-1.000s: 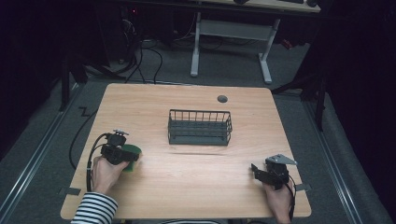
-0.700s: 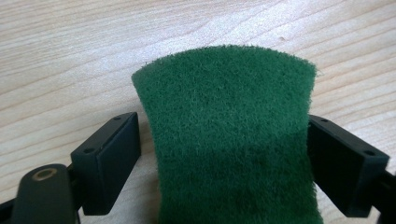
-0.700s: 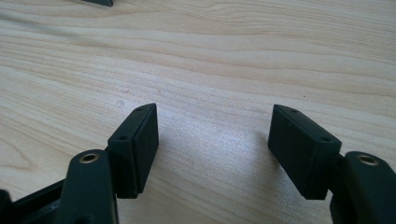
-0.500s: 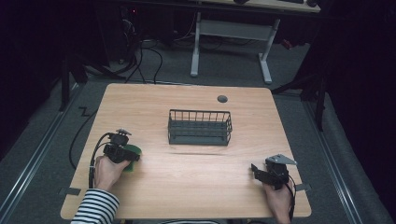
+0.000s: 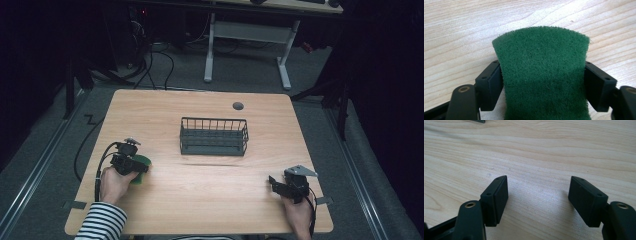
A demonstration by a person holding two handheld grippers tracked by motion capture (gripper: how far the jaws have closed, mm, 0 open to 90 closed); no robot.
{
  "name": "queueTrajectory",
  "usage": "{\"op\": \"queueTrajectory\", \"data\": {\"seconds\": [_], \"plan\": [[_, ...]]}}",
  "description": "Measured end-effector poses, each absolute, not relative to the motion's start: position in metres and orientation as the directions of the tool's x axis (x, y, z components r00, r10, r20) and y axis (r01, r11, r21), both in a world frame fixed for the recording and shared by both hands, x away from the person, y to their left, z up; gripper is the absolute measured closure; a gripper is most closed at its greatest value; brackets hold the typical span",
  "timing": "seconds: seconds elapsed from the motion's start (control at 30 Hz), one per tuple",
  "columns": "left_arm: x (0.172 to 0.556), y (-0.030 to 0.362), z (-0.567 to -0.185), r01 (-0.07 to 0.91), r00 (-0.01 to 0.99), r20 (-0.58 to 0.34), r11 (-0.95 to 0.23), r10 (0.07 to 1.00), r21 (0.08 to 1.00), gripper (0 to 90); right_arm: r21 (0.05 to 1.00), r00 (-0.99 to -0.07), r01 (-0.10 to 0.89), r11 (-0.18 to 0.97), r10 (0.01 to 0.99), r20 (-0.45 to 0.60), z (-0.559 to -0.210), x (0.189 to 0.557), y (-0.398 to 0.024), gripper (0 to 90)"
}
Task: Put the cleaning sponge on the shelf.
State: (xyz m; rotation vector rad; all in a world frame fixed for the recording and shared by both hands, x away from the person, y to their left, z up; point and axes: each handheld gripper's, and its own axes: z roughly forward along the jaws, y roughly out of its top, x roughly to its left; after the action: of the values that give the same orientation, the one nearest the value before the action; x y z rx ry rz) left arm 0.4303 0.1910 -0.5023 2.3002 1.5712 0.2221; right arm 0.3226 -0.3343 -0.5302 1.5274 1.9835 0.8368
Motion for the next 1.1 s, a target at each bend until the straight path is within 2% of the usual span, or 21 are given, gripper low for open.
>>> {"op": "queueTrajectory", "data": {"seconds": [0.53,0.9,1.1], "plan": [[0.428,0.173,-0.477,0.823,0.445,-0.078,-0.373,0.892,0.428,27.1,0.725,-0.249,0.664,0.183,0.968,-0.017,-0.53,0.323,-0.334,31.7],[0.432,0.165,-0.458,0.804,0.465,-0.126,-0.358,0.876,0.475,27.4,0.725,-0.25,0.664,0.184,0.968,-0.017,-0.53,0.323,-0.334,31.5],[0.436,0.161,-0.451,0.795,0.471,-0.123,-0.36,0.874,0.489,27.4,0.725,-0.251,0.664,0.184,0.968,-0.016,-0.53,0.323,-0.334,31.3]]}}
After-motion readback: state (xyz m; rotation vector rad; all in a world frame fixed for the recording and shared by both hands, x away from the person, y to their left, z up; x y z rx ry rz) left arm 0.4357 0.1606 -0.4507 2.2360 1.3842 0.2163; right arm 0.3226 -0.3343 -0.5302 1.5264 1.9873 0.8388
